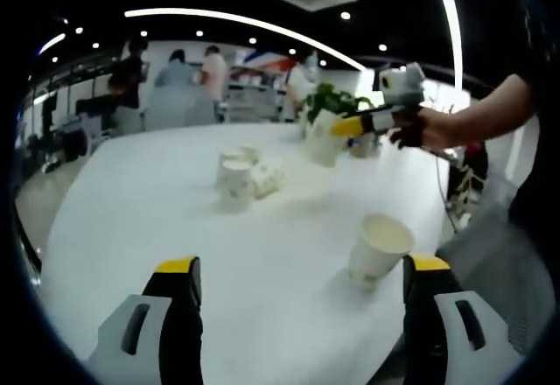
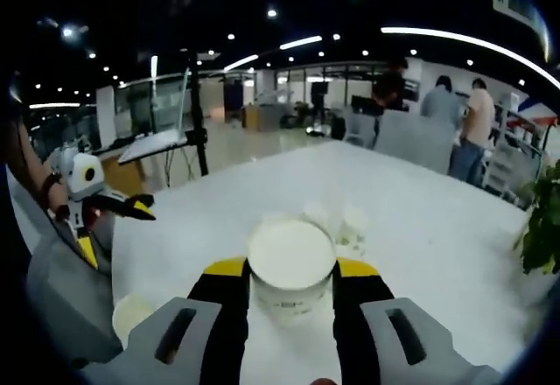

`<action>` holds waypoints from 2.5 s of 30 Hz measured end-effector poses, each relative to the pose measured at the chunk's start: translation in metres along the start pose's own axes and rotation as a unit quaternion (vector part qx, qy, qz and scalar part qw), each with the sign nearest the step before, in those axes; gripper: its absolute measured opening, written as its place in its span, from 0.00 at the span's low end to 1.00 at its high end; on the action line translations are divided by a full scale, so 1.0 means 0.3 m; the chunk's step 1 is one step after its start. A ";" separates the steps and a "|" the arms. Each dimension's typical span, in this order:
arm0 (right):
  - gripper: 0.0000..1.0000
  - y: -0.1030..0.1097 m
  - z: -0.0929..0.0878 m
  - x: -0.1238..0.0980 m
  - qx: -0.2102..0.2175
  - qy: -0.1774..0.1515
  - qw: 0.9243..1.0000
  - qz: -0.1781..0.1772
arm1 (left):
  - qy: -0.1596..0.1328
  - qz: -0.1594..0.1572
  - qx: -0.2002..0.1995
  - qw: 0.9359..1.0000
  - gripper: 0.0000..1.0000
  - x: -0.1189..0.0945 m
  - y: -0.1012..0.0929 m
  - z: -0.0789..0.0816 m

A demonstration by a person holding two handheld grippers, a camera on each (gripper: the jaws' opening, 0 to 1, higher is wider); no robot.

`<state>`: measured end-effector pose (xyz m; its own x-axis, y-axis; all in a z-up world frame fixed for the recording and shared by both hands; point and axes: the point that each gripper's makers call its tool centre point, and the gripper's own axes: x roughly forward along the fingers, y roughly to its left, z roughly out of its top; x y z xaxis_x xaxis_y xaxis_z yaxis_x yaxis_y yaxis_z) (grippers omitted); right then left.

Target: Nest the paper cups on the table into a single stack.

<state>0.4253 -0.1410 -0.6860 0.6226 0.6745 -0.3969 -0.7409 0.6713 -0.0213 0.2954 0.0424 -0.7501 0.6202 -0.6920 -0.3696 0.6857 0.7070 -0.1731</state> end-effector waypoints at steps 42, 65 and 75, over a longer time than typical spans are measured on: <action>0.34 0.180 0.096 -0.137 0.057 -0.091 0.993 0.043 | -0.014 -0.045 0.024 0.999 0.84 -0.020 -0.102 0.094; 0.34 0.424 0.176 -0.093 0.072 -0.115 0.981 0.139 | -0.028 -0.110 0.045 0.993 0.69 -0.010 -0.244 0.187; 0.34 0.488 0.195 -0.081 0.085 -0.125 0.974 0.168 | -0.031 -0.127 0.044 0.990 0.69 0.005 -0.275 0.204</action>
<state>0.3163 -0.0411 -0.6259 0.4091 0.9046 -0.1197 -0.8743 0.4261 0.2323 0.2630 -0.0258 -0.6804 0.4437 -0.8555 -0.2669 0.8517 0.4952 -0.1715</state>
